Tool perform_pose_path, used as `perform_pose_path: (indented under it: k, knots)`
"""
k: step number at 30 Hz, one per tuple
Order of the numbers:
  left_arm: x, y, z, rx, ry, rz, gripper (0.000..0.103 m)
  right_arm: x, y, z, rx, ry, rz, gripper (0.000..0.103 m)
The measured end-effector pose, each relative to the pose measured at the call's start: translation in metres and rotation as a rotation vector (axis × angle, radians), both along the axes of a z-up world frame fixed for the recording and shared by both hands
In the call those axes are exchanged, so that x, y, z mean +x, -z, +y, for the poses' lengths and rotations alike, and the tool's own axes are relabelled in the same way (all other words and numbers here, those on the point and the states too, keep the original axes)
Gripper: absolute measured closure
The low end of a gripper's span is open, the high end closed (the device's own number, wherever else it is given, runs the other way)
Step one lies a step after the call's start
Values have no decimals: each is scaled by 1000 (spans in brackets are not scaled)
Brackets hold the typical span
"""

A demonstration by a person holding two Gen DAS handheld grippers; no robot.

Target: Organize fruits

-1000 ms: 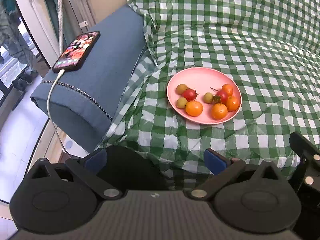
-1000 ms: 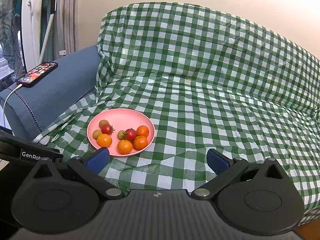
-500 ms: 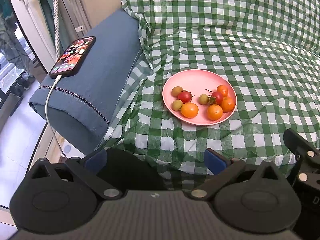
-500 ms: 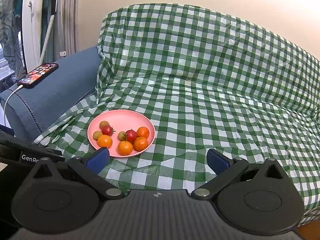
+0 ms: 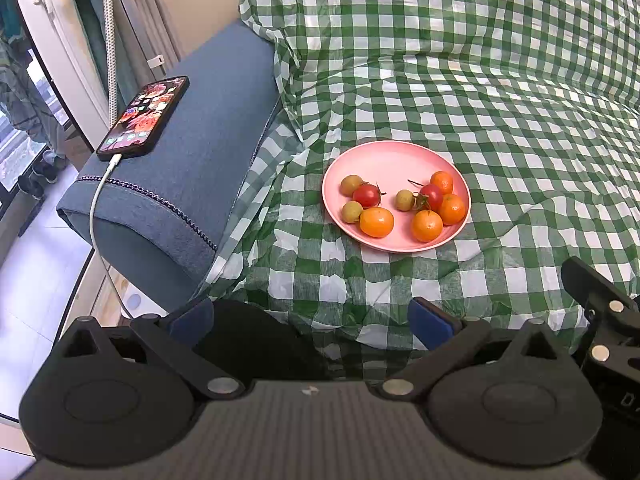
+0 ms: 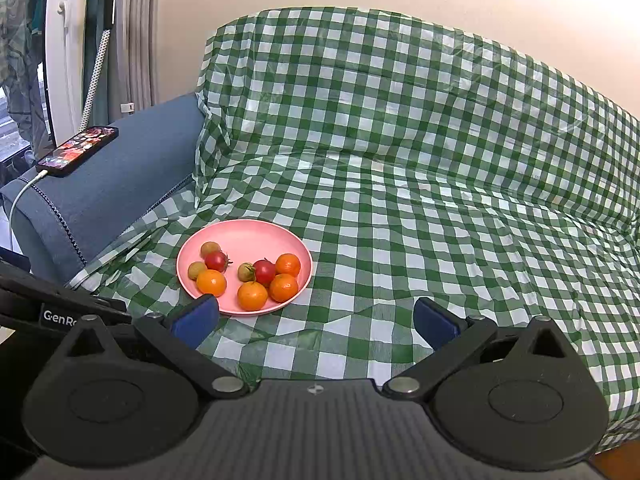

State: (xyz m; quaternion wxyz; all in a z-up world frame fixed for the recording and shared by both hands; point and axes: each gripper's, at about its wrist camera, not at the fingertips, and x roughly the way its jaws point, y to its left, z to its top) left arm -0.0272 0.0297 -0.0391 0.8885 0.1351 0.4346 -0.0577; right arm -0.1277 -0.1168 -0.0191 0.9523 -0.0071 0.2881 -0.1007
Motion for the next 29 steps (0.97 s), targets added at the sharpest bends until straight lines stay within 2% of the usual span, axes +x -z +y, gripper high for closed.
perform_pose_path:
  k: [29]
  knots:
    - [-1, -1, 3, -5, -1, -13, 0, 7, -1, 10, 3, -5, -8, 1]
